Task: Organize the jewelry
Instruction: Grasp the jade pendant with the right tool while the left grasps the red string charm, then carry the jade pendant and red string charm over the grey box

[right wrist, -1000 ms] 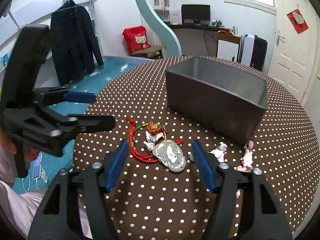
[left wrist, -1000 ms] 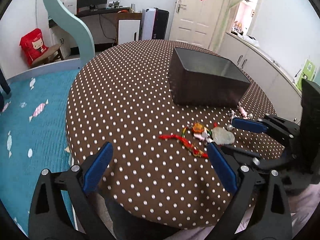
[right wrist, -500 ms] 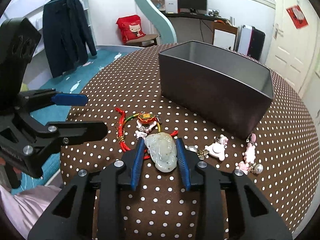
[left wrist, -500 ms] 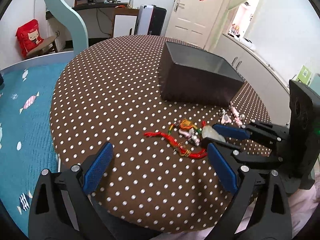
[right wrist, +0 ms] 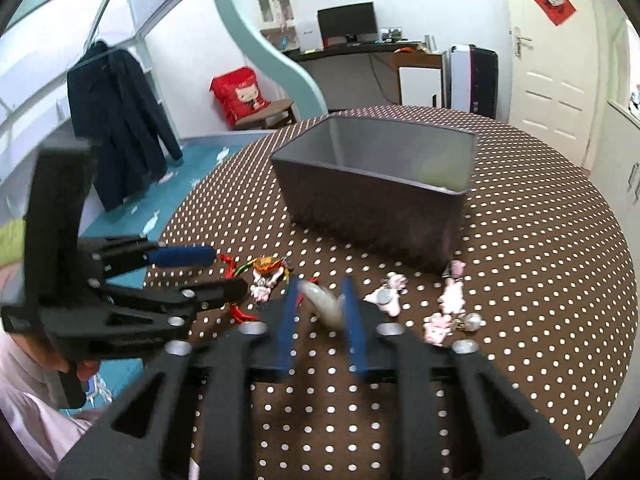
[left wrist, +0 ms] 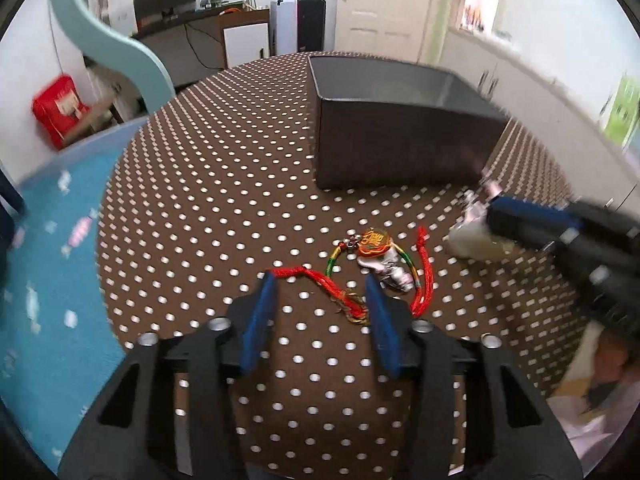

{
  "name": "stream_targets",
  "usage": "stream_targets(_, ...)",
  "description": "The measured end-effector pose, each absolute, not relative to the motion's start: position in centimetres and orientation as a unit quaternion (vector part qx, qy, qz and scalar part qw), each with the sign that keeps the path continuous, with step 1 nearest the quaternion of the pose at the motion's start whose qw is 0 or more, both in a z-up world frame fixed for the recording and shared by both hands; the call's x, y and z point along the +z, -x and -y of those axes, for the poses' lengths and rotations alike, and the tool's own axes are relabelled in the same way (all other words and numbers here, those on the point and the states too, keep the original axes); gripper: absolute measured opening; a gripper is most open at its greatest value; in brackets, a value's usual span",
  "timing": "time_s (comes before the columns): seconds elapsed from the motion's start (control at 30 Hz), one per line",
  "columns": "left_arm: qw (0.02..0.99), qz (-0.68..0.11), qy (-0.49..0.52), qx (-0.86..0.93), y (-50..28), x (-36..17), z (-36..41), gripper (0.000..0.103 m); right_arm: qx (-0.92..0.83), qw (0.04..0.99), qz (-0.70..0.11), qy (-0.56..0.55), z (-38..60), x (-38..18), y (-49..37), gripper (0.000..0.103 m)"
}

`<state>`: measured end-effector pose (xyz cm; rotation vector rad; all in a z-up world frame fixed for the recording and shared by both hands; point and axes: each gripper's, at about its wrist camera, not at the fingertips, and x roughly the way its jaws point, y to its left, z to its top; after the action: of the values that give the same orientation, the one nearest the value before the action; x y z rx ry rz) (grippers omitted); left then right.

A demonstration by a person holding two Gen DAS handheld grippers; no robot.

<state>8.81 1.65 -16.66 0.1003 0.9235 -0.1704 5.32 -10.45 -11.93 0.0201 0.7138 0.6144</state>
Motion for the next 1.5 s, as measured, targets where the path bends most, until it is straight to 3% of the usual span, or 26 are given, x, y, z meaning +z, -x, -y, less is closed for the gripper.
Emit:
stream_targets(0.03,0.890,-0.446,-0.051,-0.086,-8.9,-16.7,-1.5,0.023,0.293,0.893,-0.341,-0.013,10.7,-11.9,-5.3,0.013)
stream_targets(0.1,0.887,-0.450,-0.060,-0.087,-9.2,-16.7,-1.2,0.010,0.285,0.895,-0.343,-0.012,10.9,-12.1,-5.4,0.013)
stream_targets(0.2,0.884,-0.455,-0.057,-0.092,-9.4,-16.7,-1.3,0.003,0.293,0.888,-0.355,-0.016,10.9,-12.5,-5.3,0.015)
stream_targets(0.23,0.883,-0.457,-0.049,-0.094,-9.6,-16.7,-1.6,0.003,0.295,0.887,-0.355,-0.013,10.7,-12.6,-5.3,0.017)
stream_targets(0.3,0.881,-0.462,-0.024,-0.100,-9.8,-16.6,-2.3,0.003,0.298,0.887,-0.354,-0.004,10.2,-12.7,-5.0,0.032)
stream_targets(0.47,0.888,-0.445,0.019,-0.116,-9.7,-15.1,-3.7,0.003,0.293,0.880,-0.372,0.037,8.6,-14.1,-4.8,0.037)
stream_targets(0.53,0.890,-0.437,0.030,-0.126,-9.5,-14.3,-3.7,0.003,0.290,0.882,-0.368,0.045,8.4,-14.4,-4.5,0.036)
stream_targets(0.6,0.894,-0.426,0.037,-0.135,-9.3,-13.4,-3.7,0.003,0.278,0.887,-0.363,0.064,8.3,-14.5,-4.2,0.028)
stream_targets(1.03,0.906,-0.383,0.056,-0.173,-8.7,-9.5,-2.7,0.003,0.262,0.888,-0.376,0.031,9.5,-13.8,-5.6,0.027)
stream_targets(1.5,0.920,-0.336,0.069,-0.188,-9.0,-6.6,-3.1,0.003,0.250,0.911,-0.326,0.022,10.8,-9.2,-6.5,0.027)
